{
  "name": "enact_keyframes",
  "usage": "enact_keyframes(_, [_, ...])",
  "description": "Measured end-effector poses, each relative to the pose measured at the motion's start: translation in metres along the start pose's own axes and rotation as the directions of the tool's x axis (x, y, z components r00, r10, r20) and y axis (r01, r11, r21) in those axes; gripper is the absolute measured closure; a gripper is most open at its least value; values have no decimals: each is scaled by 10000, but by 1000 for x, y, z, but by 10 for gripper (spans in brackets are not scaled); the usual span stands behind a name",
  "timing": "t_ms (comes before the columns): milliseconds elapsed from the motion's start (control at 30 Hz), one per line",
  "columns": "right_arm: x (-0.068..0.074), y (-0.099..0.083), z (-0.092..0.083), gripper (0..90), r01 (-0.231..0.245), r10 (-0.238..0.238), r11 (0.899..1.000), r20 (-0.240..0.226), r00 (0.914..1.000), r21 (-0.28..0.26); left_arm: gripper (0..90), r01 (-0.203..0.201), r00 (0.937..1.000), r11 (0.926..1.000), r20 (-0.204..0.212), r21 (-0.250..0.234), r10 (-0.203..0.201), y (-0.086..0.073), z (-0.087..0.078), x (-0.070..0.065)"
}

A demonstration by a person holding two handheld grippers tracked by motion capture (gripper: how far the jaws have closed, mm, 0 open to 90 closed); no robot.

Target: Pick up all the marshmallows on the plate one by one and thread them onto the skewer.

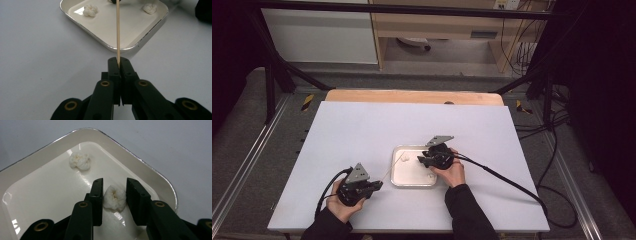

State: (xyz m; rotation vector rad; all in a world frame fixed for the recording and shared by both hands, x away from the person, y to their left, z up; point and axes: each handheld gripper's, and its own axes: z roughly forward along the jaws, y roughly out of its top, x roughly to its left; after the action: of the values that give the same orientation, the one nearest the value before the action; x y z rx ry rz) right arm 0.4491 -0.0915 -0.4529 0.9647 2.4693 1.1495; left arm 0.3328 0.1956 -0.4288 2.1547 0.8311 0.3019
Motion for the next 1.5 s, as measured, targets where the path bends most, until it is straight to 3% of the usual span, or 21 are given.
enact_keyframes(233, [0, 2, -7, 702, -203, 203, 9997, 1, 9998, -96, 887, -19, 10000, 10000, -50, -56, 18, 0, -1, -1])
enact_keyframes(433, [3, 9, -25, 699, -624, 589, 9967, -673, 9960, -517, 887, -79, 9999, 9999, -69, -121, 78, 0, -1, -2])
enact_keyframes(500, [6, 13, -37, 696, -899, 809, 9926, -1079, 9909, -818, 887, -76, 9999, 9999, -71, -145, 75, 0, -1, -2])
enact_keyframes(633, [8, 16, -47, 695, -1072, 909, 9884, -1462, 9851, -1078, 886, -111, 9999, 9997, -80, -200, 110, 0, -2, -4])
enact_keyframes(700, [10, 20, -56, 692, -1271, 1010, 9825, -1843, 9777, -1362, 887, -137, 9999, 9996, -72, -227, 135, 0, -2, -4])
enact_keyframes(967, [12, 26, -74, 690, -1679, 1150, 9644, -2481, 9619, -2041, 886, -235, 9997, 9990, -90, -369, 232, 1, -2, -7])
enact_keyframes(1033, [13, 28, -78, 691, -1937, 1245, 9535, -2833, 9509, -2309, 886, -256, 9997, 9989, -71, -397, 253, 1, -1, -8])
enact_keyframes(1167, [13, 30, -80, 691, -2199, 1360, 9417, -3097, 9411, -2545, 887, -315, 9995, 9986, -68, -414, 313, 1, -1, -9])
enact_keyframes(1200, [13, 31, -81, 690, -2403, 1469, 9334, -3275, 9334, -2664, 887, -335, 9994, 9985, -62, -443, 332, 1, -1, -10])
enact_keyframes(1300, [12, 32, -81, 691, -2596, 1574, 9251, -3422, 9263, -2772, 887, -365, 9993, 9981, -53, -488, 363, 2, -1, -11])
enact_keyframes(1333, [11, 33, -81, 690, -2753, 1644, 9187, -3594, 9186, -2834, 887, -379, 9993, 9980, -48, -515, 377, 2, -1, -12])
enact_keyframes(1467, [12, 34, -80, 691, -2911, 1730, 9129, -3746, 9109, -2862, 886, -393, 9992, 9979, -38, -518, 392, 2, -1, -12])
enact_keyframes(1500, [12, 35, -79, 692, -3018, 1783, 9091, -3865, 9049, -2871, 886, -380, 9993, 9978, -36, -549, 378, 2, -1, -12])
